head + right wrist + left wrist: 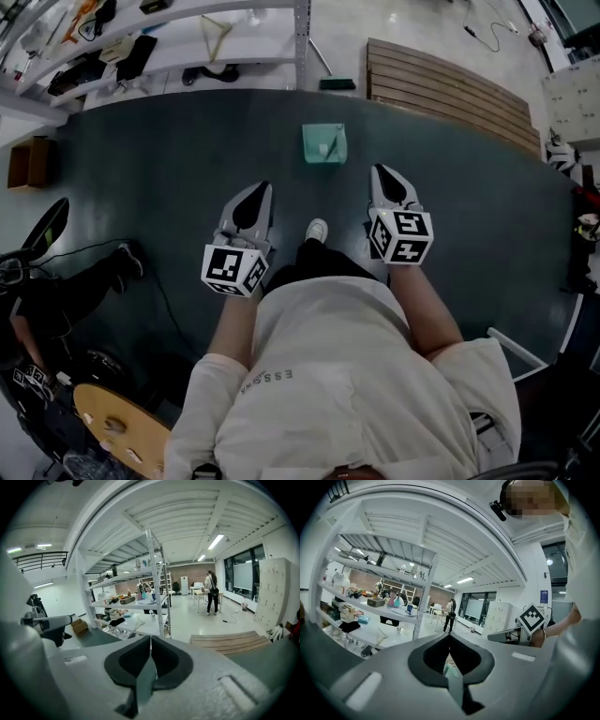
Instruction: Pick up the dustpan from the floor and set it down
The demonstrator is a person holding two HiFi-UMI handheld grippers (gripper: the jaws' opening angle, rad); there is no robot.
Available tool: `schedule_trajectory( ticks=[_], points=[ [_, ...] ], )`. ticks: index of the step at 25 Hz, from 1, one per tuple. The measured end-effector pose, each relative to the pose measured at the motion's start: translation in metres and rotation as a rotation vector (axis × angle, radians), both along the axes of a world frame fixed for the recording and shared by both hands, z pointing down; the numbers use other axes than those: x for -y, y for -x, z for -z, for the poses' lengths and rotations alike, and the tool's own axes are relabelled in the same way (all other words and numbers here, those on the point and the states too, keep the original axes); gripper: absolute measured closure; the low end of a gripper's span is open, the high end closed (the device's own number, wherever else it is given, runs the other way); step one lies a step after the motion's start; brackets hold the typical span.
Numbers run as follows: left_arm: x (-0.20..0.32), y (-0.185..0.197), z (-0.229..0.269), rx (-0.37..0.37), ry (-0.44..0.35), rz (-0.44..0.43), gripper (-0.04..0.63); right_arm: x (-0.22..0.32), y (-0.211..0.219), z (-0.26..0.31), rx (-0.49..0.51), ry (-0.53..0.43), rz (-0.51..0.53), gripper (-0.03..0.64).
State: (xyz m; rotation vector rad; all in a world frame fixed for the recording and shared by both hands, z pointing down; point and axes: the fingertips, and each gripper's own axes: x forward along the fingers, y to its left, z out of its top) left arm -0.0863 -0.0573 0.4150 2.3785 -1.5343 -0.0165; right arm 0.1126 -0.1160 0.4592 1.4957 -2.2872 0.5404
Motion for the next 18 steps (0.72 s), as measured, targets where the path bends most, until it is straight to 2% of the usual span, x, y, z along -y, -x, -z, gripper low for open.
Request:
schedule_trajectory(
  ticks=[7, 11, 15, 18],
  points=[
    [0.069, 0.001, -0.026, 0.002, 0.017, -0.008, 0.586, 0.059, 0.017, -0.043, -0.037, 0.084, 0.038, 0.605],
    [0.101, -0.009, -0.048, 0.007, 0.029, -0.046, 0.586, 0.082, 0.025, -0.085, -0.064, 0.171, 0.045, 0.555],
    [0.130, -0.018, -0.075, 0.013, 0.068, -0.097, 0.586, 0.107, 0.025, -0.146, -0.166, 0.261, 0.014, 0.486],
    [0.145, -0.018, -0.096, -0.003, 0.114, -0.117, 0.586, 0.118, 0.030, -0.191, -0.202, 0.358, 0.008, 0.459]
  ],
)
